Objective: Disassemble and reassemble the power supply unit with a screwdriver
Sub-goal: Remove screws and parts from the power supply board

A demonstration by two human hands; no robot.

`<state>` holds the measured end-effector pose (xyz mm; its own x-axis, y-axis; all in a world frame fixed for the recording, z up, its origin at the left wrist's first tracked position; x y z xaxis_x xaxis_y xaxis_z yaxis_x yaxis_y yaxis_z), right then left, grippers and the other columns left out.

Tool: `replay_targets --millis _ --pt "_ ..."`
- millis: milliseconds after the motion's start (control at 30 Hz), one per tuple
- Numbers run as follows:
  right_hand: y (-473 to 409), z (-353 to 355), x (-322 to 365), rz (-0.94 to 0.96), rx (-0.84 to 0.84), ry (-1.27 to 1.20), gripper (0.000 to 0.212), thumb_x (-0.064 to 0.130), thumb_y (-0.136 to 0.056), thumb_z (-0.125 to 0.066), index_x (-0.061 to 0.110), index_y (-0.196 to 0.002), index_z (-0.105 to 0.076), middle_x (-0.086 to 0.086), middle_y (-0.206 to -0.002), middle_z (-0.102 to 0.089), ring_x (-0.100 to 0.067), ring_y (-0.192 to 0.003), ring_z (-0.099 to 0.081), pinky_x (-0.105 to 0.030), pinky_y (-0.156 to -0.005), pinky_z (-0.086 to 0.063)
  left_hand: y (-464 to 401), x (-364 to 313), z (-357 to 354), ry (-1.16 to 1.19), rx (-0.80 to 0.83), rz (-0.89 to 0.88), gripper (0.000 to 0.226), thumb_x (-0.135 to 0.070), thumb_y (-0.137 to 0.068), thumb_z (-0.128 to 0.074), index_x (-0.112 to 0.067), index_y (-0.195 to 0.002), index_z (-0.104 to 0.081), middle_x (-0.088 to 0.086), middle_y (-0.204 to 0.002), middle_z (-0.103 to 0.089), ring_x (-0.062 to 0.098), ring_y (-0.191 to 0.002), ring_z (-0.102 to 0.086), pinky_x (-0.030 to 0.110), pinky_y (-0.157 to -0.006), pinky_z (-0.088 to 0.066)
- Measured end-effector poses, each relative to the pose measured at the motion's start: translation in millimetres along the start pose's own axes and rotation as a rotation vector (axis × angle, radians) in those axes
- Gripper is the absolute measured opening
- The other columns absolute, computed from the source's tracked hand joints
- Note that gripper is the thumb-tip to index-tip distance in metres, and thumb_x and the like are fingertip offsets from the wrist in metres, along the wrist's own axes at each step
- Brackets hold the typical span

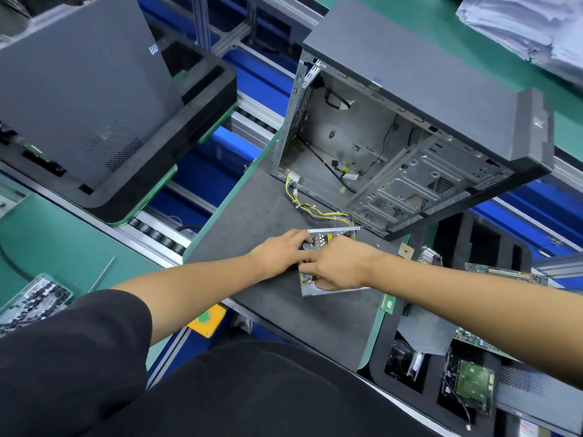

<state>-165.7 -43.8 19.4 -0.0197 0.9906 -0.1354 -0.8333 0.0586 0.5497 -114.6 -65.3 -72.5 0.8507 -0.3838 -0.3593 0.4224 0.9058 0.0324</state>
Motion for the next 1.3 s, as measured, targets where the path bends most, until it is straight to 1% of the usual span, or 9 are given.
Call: replay_targets --millis 200,300,467,667,800,900,1067,1167,1300 --pt "-6 -2 -6 -0.350 -0.020 -0.164 0.035 0.035 -0.094 -0.046 0.019 -0.125 -0.054 -0.011 -0.106 -0.070 -0.033 -0.083 -0.069 -0.033 -0.059 -0.036 1 1 3 0.079 -0.074 -0.028 0.040 -0.011 -0.092 -0.060 -0.022 -0.130 -0.059 0.000 -0.142 -0.046 0.021 -0.127 -0.043 0.039 -0.071 -0.052" --pt "-6 11 -9 -0.234 -0.044 -0.152 0.035 0.029 -0.091 -0.050 0.019 -0.124 -0.043 -0.013 -0.118 -0.057 -0.032 -0.063 -0.055 -0.031 -0.047 -0.027 3 5 1 0.179 -0.077 0.014 0.036 -0.015 -0.090 -0.059 -0.028 -0.122 -0.051 -0.011 -0.130 -0.047 0.017 -0.111 -0.056 0.035 -0.081 -0.050" --pt "-1 15 8 0.050 -0.020 0.031 0.023 0.023 -0.104 -0.040 0.022 -0.125 -0.051 -0.009 -0.114 -0.057 -0.027 -0.059 -0.040 -0.034 -0.043 -0.023 1 2 0 0.107 -0.046 0.015 0.040 -0.012 -0.094 -0.056 -0.014 -0.134 -0.056 0.003 -0.139 -0.045 0.021 -0.132 -0.038 0.043 -0.080 -0.055" --pt "3 -8 -15 -0.542 0.054 -0.368 0.038 0.025 -0.102 -0.042 0.010 -0.136 -0.038 -0.018 -0.111 -0.066 -0.040 -0.098 -0.067 -0.039 -0.066 -0.038 1 4 0 0.153 -0.061 0.037 0.040 -0.032 -0.097 -0.039 -0.018 -0.126 -0.062 0.002 -0.140 -0.046 0.020 -0.131 -0.041 0.038 -0.092 -0.047" --pt "-2 6 -8 -0.201 0.042 -0.187 0.039 0.017 -0.096 -0.044 0.011 -0.133 -0.034 -0.017 -0.113 -0.058 -0.036 -0.071 -0.062 -0.038 -0.054 -0.038 4 4 4 0.209 -0.099 0.056 0.035 -0.008 -0.093 -0.057 -0.011 -0.127 -0.058 0.001 -0.131 -0.049 0.011 -0.120 -0.043 0.046 -0.088 -0.051" --pt "5 11 -4 0.095 0.037 0.119 0.034 0.008 -0.098 -0.034 0.020 -0.129 -0.038 -0.013 -0.118 -0.055 -0.033 -0.056 -0.053 -0.038 -0.045 -0.031 4 -2 5 0.136 -0.041 0.012 0.043 -0.006 -0.094 -0.057 -0.018 -0.135 -0.059 0.008 -0.143 -0.046 0.024 -0.134 -0.038 0.045 -0.085 -0.054" --pt "28 13 21 0.332 -0.069 0.389 0.031 0.015 -0.082 -0.057 0.031 -0.108 -0.050 0.003 -0.072 -0.058 -0.026 -0.046 -0.032 -0.028 -0.038 -0.027 6 -2 5 0.069 -0.070 -0.018 0.036 -0.019 -0.097 -0.061 -0.026 -0.132 -0.060 0.006 -0.147 -0.042 0.026 -0.139 -0.035 0.042 -0.083 -0.055" --pt "23 3 28 0.105 0.004 0.091 0.031 0.017 -0.094 -0.029 0.022 -0.118 -0.049 -0.006 -0.081 -0.066 -0.029 -0.057 -0.055 -0.033 -0.046 -0.035 4 -1 3 0.051 -0.065 -0.016 0.040 -0.019 -0.095 -0.063 -0.028 -0.134 -0.058 0.005 -0.147 -0.041 0.026 -0.139 -0.035 0.042 -0.084 -0.055" --pt "17 -22 -1 -0.554 0.116 -0.482 0.038 0.022 -0.099 -0.046 0.010 -0.135 -0.039 -0.015 -0.107 -0.068 -0.038 -0.094 -0.067 -0.038 -0.064 -0.040 6 -3 10 0.092 -0.140 -0.025 0.041 -0.013 -0.089 -0.069 -0.028 -0.127 -0.064 0.008 -0.139 -0.050 0.029 -0.128 -0.046 0.040 -0.076 -0.055"
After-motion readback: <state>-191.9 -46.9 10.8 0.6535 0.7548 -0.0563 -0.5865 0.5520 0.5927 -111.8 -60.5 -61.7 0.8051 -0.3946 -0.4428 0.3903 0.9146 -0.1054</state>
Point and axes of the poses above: each hand's wrist, its own y-axis away from the middle knuckle, its own z-axis out of the back of the hand, x = y × z, the point moved 9 cm from there along -y, towards the middle knuckle
